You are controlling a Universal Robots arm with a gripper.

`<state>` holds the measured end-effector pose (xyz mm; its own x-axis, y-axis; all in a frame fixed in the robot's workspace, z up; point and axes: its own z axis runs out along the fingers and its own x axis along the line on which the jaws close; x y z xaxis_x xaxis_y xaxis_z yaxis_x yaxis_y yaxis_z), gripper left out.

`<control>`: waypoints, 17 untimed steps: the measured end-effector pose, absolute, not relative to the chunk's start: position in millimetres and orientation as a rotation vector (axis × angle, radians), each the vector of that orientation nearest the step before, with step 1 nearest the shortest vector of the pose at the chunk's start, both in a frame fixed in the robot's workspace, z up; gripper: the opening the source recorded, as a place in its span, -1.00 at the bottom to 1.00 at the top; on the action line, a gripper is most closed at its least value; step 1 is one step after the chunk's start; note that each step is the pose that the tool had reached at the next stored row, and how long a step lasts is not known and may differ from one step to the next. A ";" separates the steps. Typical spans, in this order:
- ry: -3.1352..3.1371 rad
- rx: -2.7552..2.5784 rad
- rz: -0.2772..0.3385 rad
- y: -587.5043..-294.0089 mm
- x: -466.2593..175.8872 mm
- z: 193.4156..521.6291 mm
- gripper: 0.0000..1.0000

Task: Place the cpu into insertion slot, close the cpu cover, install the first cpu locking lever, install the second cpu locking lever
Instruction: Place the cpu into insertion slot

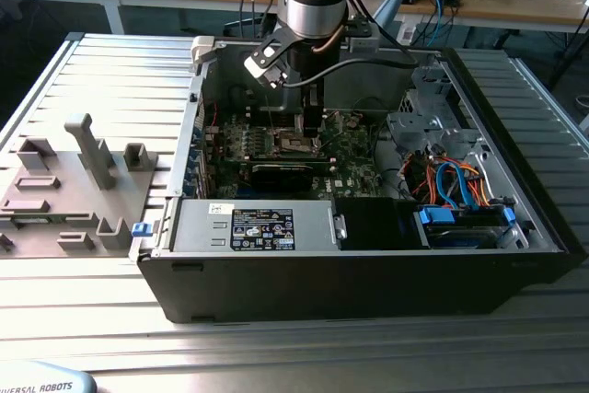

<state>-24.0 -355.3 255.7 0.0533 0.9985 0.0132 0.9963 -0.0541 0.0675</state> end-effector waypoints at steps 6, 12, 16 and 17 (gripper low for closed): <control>2.133 2.250 0.087 -355.3 -23.9 254.8 0.08; 2.133 2.251 0.087 -355.3 -24.0 253.1 0.08; 2.133 2.250 0.087 -355.3 -24.0 251.3 0.08; 2.133 2.250 0.087 -355.3 -23.9 251.1 0.08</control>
